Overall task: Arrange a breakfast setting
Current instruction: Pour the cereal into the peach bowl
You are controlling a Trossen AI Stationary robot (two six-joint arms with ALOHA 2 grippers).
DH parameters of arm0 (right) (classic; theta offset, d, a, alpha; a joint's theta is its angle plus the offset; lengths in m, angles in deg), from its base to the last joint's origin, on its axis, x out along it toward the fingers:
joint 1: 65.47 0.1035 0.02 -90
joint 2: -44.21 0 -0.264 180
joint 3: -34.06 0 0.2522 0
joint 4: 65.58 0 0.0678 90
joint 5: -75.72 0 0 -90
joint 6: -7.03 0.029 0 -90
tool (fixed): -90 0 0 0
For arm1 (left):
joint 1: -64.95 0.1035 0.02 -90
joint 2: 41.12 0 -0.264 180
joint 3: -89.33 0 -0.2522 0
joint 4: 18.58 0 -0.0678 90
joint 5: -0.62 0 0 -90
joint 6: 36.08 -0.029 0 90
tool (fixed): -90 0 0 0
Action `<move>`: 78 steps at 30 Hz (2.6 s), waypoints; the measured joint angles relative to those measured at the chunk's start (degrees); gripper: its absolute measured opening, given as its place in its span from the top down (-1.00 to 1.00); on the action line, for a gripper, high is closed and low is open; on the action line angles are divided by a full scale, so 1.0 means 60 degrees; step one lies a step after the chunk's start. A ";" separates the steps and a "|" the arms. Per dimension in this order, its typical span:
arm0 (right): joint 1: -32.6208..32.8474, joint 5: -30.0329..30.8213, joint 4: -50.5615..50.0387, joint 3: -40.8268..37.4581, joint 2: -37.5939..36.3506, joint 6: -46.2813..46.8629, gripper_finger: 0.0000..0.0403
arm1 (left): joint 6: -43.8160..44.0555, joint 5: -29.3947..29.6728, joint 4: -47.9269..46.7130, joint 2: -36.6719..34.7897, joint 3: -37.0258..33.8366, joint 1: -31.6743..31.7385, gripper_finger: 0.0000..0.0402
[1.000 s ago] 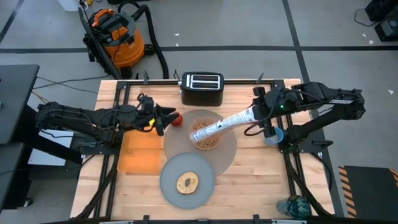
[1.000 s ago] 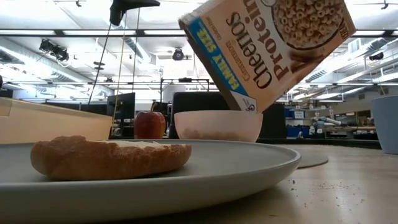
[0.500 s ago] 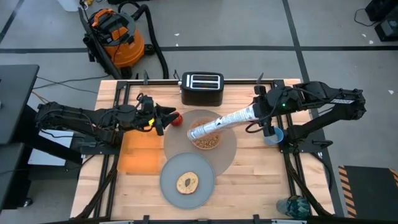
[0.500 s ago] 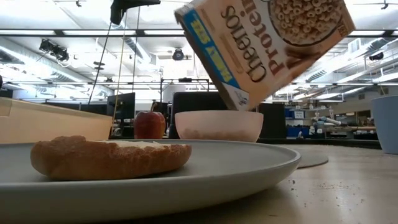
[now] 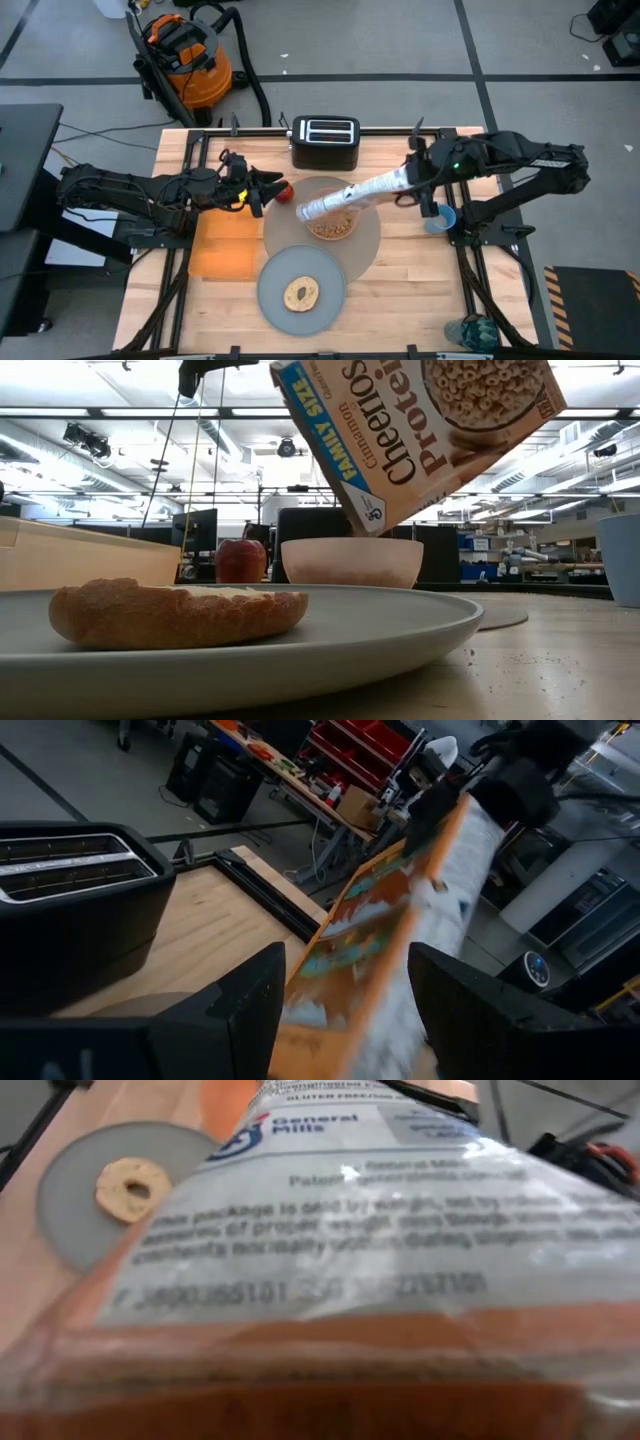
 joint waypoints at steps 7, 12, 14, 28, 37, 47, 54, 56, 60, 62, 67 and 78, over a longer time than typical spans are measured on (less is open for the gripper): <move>-0.0706 -0.0120 0.0309 -0.1010 -0.1378 0.0517 -0.01 | -0.0008 0.0000 0.0407 0.0000 -0.0004 -0.0007 -0.09; -0.1085 -0.0423 0.1150 -0.2140 -0.2513 0.0997 -0.01 | -0.0028 0.0000 0.0916 -0.0003 -0.0007 -0.0007 -0.09; -0.1184 -0.0584 0.1490 -0.2681 -0.2956 0.1190 -0.01 | -0.0023 0.0000 0.1196 -0.0004 -0.0007 -0.0007 -0.09; -0.1308 -0.0694 0.3356 -0.5730 -0.5761 0.2434 -0.01 | -0.1483 0.0004 0.4660 -0.0004 -0.0011 -0.0388 -0.09; -0.1308 -0.0380 0.3426 -0.5854 -0.7063 0.2740 -0.01 | -0.2310 0.0007 0.5809 -0.0004 -0.0011 -0.0426 -0.09; -0.1308 -0.0370 0.3510 -0.5512 -0.7698 0.3107 -0.01 | -0.2361 0.0007 0.5829 -0.0004 -0.0011 -0.0397 -0.09; -0.1308 -0.0497 0.3769 -0.5019 -0.7718 0.3185 -0.01 | -0.2670 0.0145 0.5880 0.0002 -0.0011 -0.0397 -0.09; -0.1308 -0.0641 0.4087 -0.4945 -0.7718 0.3248 -0.01 | -0.2768 0.0182 0.5880 0.0004 -0.0011 -0.0397 -0.09; -0.1308 -0.0885 0.5118 -0.4936 -0.7718 0.3348 -0.01 | -0.2865 0.0186 0.5876 0.0004 -0.0011 -0.0397 -0.09; -0.1308 -0.0901 0.5669 -0.4936 -0.7718 0.3350 -0.01 | -0.3016 0.0188 0.5872 0.0004 -0.0011 -0.0397 -0.09; -0.1305 -0.0872 0.7099 -0.4980 -0.7718 0.3303 -0.01 | -0.3241 0.0368 0.5881 0.0047 -0.0011 -0.0397 -0.09; -0.1304 -0.1233 1.5560 -0.8103 -0.7417 0.4539 -0.01 | -0.2806 0.0820 0.7629 0.2421 0.0025 -0.0401 -0.10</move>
